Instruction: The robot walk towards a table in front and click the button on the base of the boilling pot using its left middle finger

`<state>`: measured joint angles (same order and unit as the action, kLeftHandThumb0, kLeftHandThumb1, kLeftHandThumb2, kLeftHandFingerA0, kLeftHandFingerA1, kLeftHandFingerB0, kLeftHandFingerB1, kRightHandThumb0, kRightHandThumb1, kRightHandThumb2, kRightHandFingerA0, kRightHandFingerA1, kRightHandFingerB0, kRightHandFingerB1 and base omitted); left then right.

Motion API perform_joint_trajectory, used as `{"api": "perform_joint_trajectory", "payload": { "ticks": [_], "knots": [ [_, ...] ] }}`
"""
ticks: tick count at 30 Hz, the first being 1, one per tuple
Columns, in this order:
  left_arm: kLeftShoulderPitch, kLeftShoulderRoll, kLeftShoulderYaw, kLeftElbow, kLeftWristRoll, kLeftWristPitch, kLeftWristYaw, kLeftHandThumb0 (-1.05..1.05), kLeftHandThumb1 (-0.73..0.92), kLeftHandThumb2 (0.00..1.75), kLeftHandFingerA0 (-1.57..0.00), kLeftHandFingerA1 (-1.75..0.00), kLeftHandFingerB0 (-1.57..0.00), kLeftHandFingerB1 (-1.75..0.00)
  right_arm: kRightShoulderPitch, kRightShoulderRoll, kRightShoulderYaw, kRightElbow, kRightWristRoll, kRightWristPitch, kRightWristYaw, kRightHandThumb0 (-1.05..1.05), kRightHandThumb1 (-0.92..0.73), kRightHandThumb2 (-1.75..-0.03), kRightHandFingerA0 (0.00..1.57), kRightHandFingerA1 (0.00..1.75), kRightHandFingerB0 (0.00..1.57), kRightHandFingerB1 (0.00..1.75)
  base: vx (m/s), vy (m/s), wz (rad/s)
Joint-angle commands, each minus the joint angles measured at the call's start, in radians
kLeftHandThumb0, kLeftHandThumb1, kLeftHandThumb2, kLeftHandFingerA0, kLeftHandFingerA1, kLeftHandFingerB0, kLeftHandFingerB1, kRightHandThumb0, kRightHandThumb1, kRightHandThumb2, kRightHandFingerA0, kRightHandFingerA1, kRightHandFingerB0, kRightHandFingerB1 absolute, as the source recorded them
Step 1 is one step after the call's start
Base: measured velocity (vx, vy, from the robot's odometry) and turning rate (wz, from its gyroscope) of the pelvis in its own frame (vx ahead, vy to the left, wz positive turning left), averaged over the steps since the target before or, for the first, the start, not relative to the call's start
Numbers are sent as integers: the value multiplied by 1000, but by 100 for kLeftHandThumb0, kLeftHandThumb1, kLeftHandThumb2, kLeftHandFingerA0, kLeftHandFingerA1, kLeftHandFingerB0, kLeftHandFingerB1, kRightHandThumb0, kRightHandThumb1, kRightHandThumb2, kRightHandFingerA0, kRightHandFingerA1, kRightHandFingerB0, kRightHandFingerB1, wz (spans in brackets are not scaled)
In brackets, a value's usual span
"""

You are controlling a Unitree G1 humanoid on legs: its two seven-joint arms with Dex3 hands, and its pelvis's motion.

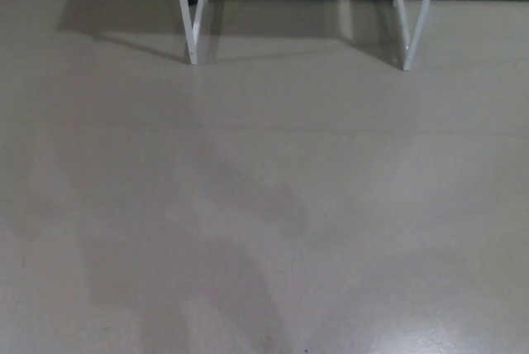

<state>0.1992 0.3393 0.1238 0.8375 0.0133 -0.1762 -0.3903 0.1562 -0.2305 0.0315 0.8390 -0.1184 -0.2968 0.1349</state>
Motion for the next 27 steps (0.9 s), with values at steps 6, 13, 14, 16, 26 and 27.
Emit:
{"api": "perform_joint_trajectory", "payload": {
  "ticks": [6, 13, 14, 16, 26, 27],
  "knots": [
    [-18, 24, -14, 28, 6, -45, 8, -38, 50, 55, -48, -41, -41, -33, -13, -5, 6, 13, -7, -20, -3, -24, -44, -53, 67, 45, 51, 40, 236, 338, -6],
    [-29, 26, -22, 25, 7, -51, 17, -46, 41, 69, -44, -49, -36, -43, -22, -14, 16, -3, -23, -15, -12, -26, -44, -53, 68, 45, 51, 40, 174, 63, 7],
    [-30, 25, -20, 22, 3, -45, 16, -45, 41, 69, -45, -49, -36, -42, -26, -13, 17, 1, -24, -20, -16, -26, -44, -53, 69, 45, 52, 41, 163, -96, 11],
    [-32, 20, -16, 21, -6, -34, 15, -45, 41, 68, -45, -49, -36, -42, -28, -14, 19, 1, -25, -22, -16, -26, -44, -53, 70, 45, 52, 41, 196, -144, 11],
    [-21, 27, -34, 16, 18, -48, 32, -45, 42, 70, -51, -51, -38, -44, -20, -26, 35, -7, -39, -30, -19, -27, -44, -53, 70, 45, 52, 40, 198, -250, 7],
    [-25, 27, -34, 21, 18, -44, 33, -45, 42, 69, -50, -50, -38, -43, -23, -26, 37, -5, -39, -30, -16, -27, -44, -53, 69, 45, 51, 40, 135, -79, -2]
  ]
}}
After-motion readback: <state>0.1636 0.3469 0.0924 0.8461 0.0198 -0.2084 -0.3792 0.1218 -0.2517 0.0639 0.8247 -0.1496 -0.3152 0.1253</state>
